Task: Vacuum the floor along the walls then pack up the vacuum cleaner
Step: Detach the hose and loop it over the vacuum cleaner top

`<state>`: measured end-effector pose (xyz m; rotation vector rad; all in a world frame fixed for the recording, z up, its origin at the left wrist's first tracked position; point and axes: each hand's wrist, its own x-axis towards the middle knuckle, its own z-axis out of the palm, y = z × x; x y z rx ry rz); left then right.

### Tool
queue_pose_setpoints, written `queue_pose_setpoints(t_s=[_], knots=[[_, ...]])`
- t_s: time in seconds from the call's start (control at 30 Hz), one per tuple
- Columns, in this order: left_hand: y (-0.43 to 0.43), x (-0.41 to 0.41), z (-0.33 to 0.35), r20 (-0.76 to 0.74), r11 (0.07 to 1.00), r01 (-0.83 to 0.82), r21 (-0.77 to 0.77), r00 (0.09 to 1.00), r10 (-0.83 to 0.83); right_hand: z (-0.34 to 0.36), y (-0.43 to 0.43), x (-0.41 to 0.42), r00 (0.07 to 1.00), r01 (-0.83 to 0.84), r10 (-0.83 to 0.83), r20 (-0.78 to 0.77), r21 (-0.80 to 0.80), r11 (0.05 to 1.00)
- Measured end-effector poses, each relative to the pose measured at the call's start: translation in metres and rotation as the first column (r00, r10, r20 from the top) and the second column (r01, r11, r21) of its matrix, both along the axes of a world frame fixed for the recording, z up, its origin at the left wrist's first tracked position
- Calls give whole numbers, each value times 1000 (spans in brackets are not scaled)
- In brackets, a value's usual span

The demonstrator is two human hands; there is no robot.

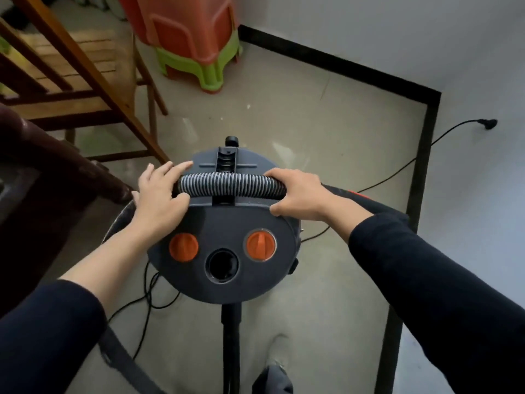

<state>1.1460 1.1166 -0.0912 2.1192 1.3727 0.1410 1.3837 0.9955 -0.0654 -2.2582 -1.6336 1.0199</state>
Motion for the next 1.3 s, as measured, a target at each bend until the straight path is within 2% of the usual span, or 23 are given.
queue_pose_setpoints(t_s=[0.23,0.33,0.47,0.7,0.8,0.9,1.03,1.23,1.3], knots=[[-26,16,18,25,994,60,95,998,-63,0,10,22,993,-121,121,14,-12,993],[-36,27,21,-20,983,149,108,989,-148,-1,13,24,984,-171,171,44,-18,985],[-38,32,20,-63,981,155,119,987,-149,-5,20,12,972,-230,229,60,2,973],[-39,46,30,-53,974,191,125,981,-185,4,23,5,973,-227,224,52,42,973],[-33,68,35,-32,975,197,107,980,-195,7,20,19,982,-175,171,81,48,983],[-26,105,41,-101,975,199,95,977,-190,7,19,41,984,-140,134,115,49,989],[-19,162,43,-265,953,285,98,931,-251,7,16,80,995,-79,75,72,60,995],[-27,300,17,-315,908,395,140,887,-337,-8,-5,212,989,46,-42,140,-23,999],[-36,362,-2,-297,913,402,67,882,-366,-23,-15,272,982,82,-66,175,-86,993]])
